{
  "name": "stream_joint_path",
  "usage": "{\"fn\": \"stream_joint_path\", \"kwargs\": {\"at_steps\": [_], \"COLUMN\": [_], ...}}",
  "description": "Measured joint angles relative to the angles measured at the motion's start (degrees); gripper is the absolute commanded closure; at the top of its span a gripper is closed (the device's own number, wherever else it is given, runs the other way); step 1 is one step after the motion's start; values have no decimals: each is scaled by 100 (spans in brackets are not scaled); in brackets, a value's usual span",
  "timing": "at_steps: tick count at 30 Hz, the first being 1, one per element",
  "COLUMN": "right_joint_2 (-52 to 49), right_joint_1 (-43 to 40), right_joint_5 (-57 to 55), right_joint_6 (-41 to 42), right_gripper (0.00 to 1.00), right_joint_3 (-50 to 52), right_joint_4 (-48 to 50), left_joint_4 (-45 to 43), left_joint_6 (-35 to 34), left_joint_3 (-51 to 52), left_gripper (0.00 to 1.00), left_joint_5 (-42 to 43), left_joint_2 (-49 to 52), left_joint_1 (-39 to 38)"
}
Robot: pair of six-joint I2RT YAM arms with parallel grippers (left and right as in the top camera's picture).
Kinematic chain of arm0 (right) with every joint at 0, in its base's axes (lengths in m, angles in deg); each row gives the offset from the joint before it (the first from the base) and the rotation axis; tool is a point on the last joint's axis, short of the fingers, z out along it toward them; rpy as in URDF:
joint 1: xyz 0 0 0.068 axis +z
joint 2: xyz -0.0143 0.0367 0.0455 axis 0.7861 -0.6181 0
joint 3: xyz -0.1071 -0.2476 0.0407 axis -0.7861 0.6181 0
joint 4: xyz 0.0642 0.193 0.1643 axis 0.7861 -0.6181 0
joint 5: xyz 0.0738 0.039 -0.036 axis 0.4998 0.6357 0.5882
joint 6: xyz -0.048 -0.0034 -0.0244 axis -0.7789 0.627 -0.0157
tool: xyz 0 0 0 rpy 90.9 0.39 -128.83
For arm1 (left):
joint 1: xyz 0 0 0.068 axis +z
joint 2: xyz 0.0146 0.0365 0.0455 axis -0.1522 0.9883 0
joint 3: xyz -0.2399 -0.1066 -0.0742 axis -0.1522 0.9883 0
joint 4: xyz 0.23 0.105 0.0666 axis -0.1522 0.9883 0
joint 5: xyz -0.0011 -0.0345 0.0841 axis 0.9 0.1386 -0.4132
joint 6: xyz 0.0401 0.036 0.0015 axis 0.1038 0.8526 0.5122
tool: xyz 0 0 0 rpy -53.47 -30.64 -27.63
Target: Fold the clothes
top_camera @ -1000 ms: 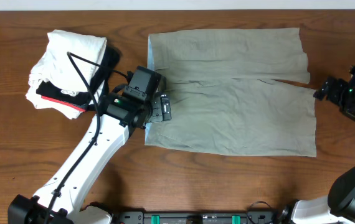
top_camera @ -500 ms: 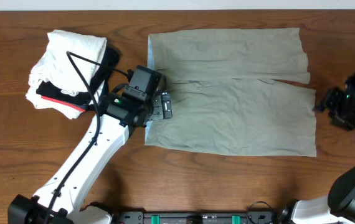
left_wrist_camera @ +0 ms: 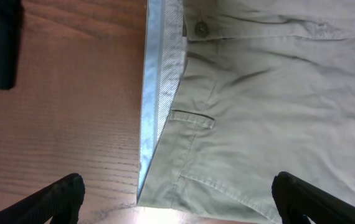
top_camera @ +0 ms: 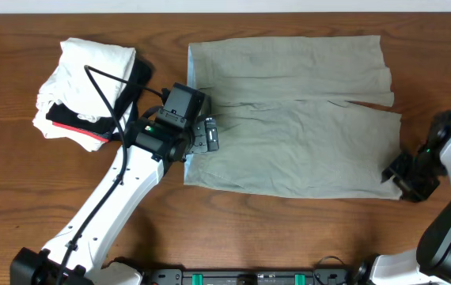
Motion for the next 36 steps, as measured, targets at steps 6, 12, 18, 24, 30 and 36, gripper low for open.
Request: {"fn": "stream_joint_path", "kwargs": {"at_steps": [6,12,18,24,30,36], "right_joint_2": [0,0,282,313,317,317], "right_joint_1": [0,0,0,7,4,4], "right_joint_5": [-341,-649,-487,-319,-289,-289], "right_joint_6": [256,468,474,505,555,555], "right_gripper": [45,48,55,99,99,99], "right_joint_3": [363,737,1119,1178,1178,1178], "right_joint_4": [308,1016,1895,2216,2238,2232], "left_joint_4": [7,4,7,7,7,-131], "left_joint_6": [0,0,0,0,0,0], "left_joint_3": [0,0,0,0,0,0], "left_gripper": [2,2,2,2,2,2], "left_joint_5": [0,0,2,0,0,0], "left_joint_2": [0,0,0,0,0,0], "left_joint_1": [0,0,0,0,0,0]}}
